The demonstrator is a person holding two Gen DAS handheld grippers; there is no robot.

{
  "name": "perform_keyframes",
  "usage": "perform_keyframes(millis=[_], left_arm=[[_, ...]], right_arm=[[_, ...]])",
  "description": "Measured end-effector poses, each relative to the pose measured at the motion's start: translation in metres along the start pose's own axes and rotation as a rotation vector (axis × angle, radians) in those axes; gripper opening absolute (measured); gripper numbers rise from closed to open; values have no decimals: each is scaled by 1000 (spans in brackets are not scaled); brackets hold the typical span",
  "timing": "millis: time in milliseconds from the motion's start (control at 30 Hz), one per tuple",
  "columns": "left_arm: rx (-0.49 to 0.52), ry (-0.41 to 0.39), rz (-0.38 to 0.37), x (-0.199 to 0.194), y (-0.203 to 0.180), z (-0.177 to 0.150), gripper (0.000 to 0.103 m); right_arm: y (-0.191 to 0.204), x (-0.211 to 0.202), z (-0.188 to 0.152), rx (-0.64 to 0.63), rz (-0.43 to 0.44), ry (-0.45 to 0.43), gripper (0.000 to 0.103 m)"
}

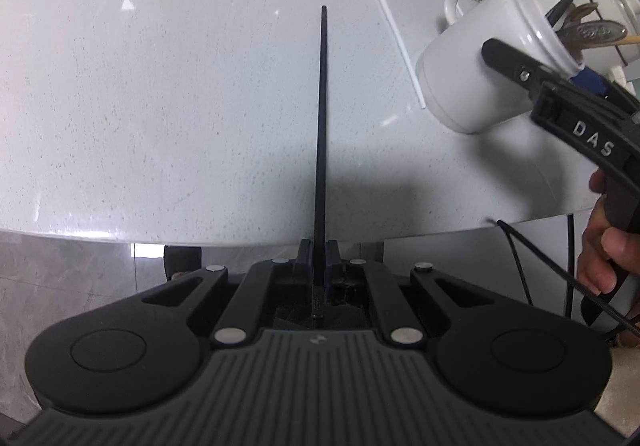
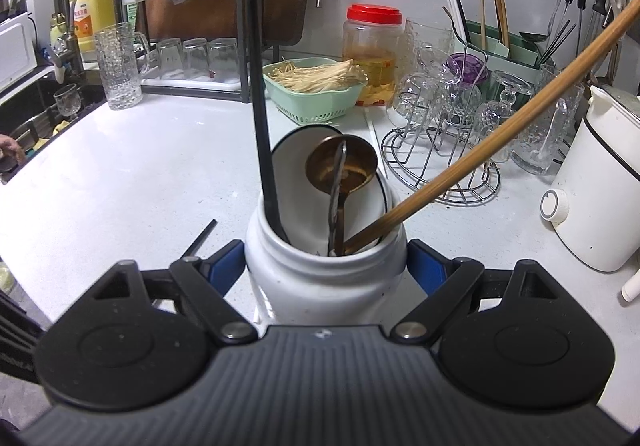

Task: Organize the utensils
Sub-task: 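Carry the black chopstick with the left gripper over the jar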

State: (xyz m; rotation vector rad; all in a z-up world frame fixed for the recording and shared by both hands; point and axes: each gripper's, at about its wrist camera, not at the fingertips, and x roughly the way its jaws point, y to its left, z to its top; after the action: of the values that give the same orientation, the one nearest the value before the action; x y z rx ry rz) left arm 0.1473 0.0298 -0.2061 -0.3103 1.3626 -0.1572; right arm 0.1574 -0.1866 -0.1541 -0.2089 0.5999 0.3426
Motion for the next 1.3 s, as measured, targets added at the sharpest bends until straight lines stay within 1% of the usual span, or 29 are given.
perform_keyframes(millis=[167, 233, 267, 300, 367, 533, 633, 667, 767, 833, 900, 933, 967, 1000, 1133, 1233, 1300], left_arm=[[2, 21, 3, 2, 2, 2, 8], [-4, 33, -2, 2, 3, 3, 17], [-5, 38, -13, 1, 5, 3, 23], [-4, 42, -23, 0, 5, 3, 26], [-3, 58, -30, -1, 7, 1, 26], [-5, 111, -34, 6, 9, -5, 26], [17, 165, 3, 17, 5, -7, 26], [27, 171, 14, 19, 4, -7, 26], [38, 166, 47, 20, 3, -6, 26], [33, 170, 51, 22, 5, -5, 24], [35, 167, 43, 21, 5, -5, 17], [38, 166, 49, 21, 5, -4, 16], [44, 167, 56, 20, 5, -4, 10], [52, 170, 59, 20, 7, -4, 8], [100, 146, 90, 8, 2, -1, 7], [81, 124, 70, -10, 8, 2, 7], [73, 111, 70, -20, 10, 5, 7]], right_arm=[[0, 0, 0, 7, -2, -2, 89], [1, 0, 0, 7, -5, -1, 89], [1, 0, 0, 7, -6, -1, 89], [1, 1, 1, 7, -6, -1, 89], [1, 1, 1, 7, -6, -1, 89], [1, 1, 0, 4, -2, -4, 89], [0, 1, 0, 3, 2, -7, 89], [1, 1, -1, 2, 2, -9, 89], [1, 1, -1, 3, 3, -10, 89], [1, 1, -1, 6, 1, -11, 89], [2, 1, 0, 8, -2, -12, 89], [2, 1, 0, 10, -3, -13, 89], [2, 2, 0, 11, -4, -13, 89], [2, 2, 0, 12, -5, -15, 89], [3, 4, 0, 14, -7, -20, 89], [3, 4, -1, 17, -11, -23, 89], [4, 3, -1, 24, -14, -25, 89]])
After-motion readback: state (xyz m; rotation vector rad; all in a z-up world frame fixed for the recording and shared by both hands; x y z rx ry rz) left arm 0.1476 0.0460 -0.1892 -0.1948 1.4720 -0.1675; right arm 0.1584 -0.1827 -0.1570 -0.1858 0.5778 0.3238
